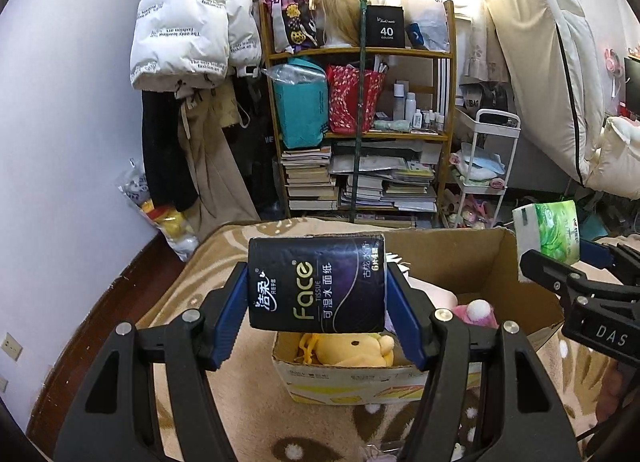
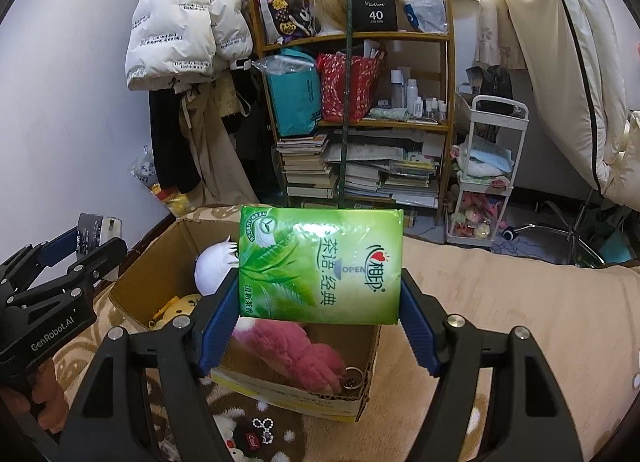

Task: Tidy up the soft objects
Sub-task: 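Open both tools to drop the tissue packs into the box, then withdraw both tools and lower them toward the purple keychain and white plush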

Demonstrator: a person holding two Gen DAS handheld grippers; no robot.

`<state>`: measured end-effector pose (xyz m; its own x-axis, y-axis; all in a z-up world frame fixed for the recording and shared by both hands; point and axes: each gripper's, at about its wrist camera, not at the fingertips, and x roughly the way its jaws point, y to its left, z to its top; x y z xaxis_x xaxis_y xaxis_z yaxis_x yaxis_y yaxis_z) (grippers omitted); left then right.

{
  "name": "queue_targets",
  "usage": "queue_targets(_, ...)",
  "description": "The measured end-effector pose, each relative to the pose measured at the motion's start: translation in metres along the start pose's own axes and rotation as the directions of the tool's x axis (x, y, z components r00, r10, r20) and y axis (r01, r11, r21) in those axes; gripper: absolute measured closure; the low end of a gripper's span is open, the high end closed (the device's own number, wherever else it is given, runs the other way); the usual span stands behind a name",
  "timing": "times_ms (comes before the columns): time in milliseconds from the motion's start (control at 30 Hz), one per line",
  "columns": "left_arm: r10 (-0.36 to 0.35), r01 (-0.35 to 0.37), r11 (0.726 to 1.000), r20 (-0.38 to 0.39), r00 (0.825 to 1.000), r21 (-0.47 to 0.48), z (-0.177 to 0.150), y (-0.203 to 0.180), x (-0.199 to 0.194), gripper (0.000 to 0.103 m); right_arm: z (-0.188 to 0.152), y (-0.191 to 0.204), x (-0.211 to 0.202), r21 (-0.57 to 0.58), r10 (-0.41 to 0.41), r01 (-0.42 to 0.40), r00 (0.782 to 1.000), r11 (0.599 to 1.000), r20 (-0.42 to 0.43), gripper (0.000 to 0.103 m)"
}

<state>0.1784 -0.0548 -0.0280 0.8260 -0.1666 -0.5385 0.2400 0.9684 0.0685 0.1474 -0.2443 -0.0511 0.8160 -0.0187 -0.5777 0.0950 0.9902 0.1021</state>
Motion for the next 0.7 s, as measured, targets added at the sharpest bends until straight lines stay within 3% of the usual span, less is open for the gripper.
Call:
queue_targets(267,-0.023,0.024,1.0,-0.026,0.999,0.02,-0.003,-0.007,0.004,0.037,-0.004,0.004,0.005,-0.02,0.009,-0.01,0.999,1.0,-0.035,0.025)
queue_targets(367,-0.022,0.023,0.999,-0.021,1.0,0.027,-0.004,-0.01,0.004,0.026,-0.006,0.005,0.009,-0.02,0.016,-0.017,0.998,1.0,-0.057,0.025)
queue_targets(500,-0.011,0.012,0.999,-0.024,1.0,0.039,-0.006,-0.012,0.003,0.024,-0.01,0.007,0.012,-0.028,0.022,-0.025,0.996,0.999,-0.082,0.024)
queue_targets(600,0.003,-0.001,0.999,-0.039,0.999,0.044,-0.008,-0.012,0.004,0.023,-0.012,0.008,0.01,-0.034,0.029,-0.031,0.996,0.999,-0.08,0.013)
queue_targets(700,0.021,-0.019,0.999,-0.036,0.999,0.046,-0.01,-0.011,-0.001,0.021,-0.013,0.01,0.005,-0.055,0.017,-0.021,0.997,0.998,-0.073,0.011)
